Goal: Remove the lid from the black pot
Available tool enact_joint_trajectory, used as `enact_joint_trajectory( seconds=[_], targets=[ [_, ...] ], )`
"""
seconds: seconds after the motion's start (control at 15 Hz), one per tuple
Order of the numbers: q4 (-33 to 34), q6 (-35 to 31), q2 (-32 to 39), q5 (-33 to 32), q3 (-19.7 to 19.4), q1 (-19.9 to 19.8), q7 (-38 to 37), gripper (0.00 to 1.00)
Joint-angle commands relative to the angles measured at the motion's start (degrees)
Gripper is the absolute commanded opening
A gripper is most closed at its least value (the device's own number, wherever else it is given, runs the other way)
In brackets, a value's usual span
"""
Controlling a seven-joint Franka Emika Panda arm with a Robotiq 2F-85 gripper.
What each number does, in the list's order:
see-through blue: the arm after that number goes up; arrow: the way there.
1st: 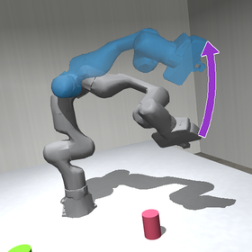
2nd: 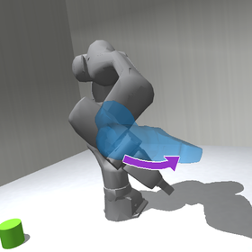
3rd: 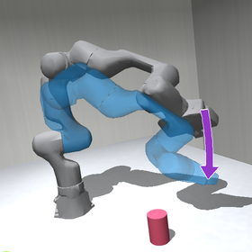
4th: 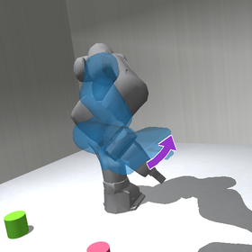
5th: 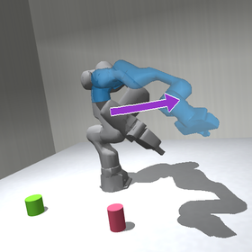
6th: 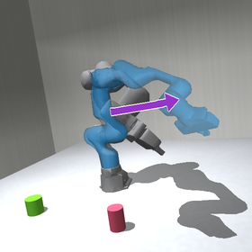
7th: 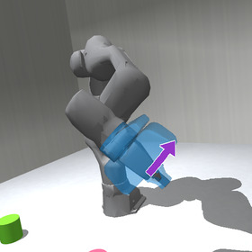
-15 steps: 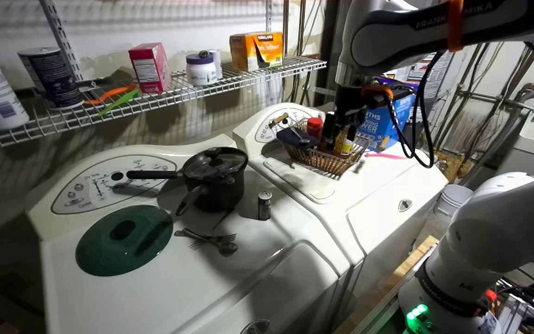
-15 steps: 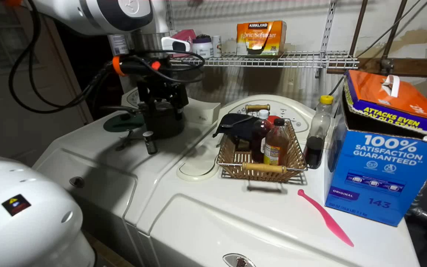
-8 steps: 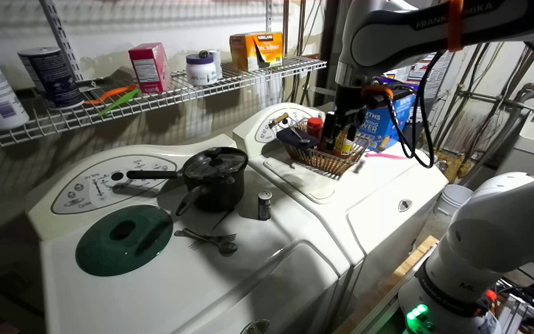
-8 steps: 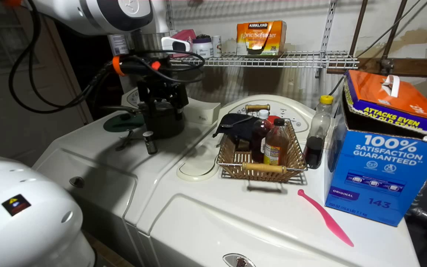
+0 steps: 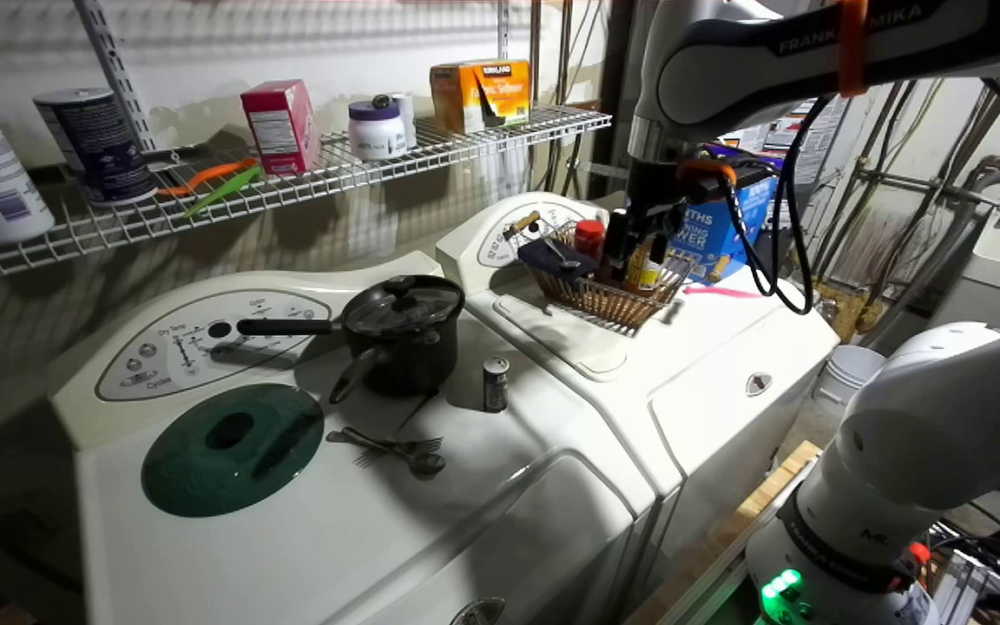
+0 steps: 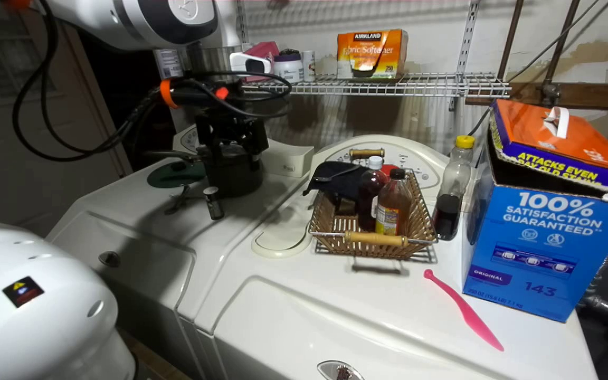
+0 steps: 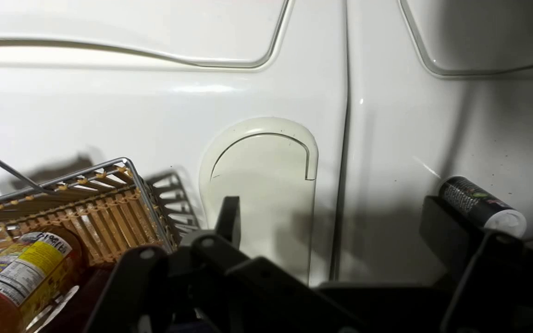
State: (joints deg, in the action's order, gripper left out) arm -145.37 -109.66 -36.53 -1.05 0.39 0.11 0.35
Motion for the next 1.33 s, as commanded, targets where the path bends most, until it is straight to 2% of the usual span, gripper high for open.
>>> enact_joint_trajectory(
  seconds=[0.0,0.4,0.67,1.0,1.2,1.27],
  targets=[
    [0.11,0.14,0.02,-0.02,-0.04,0.07,-0.04,1.0],
    [7.14,-2.51,5.78,-4.66,2.99,2.43,4.97,1.0],
    [13.47,-5.35,11.54,-4.94,3.85,6.1,11.89,1.0],
    [19.3,-9.61,18.23,-2.03,5.1,11.97,20.92,1.0],
    [22.4,-13.12,21.85,-5.38,7.07,13.42,24.89,1.0],
    [18.8,-11.82,18.25,-3.72,6.65,12.74,21.67,1.0]
  ],
)
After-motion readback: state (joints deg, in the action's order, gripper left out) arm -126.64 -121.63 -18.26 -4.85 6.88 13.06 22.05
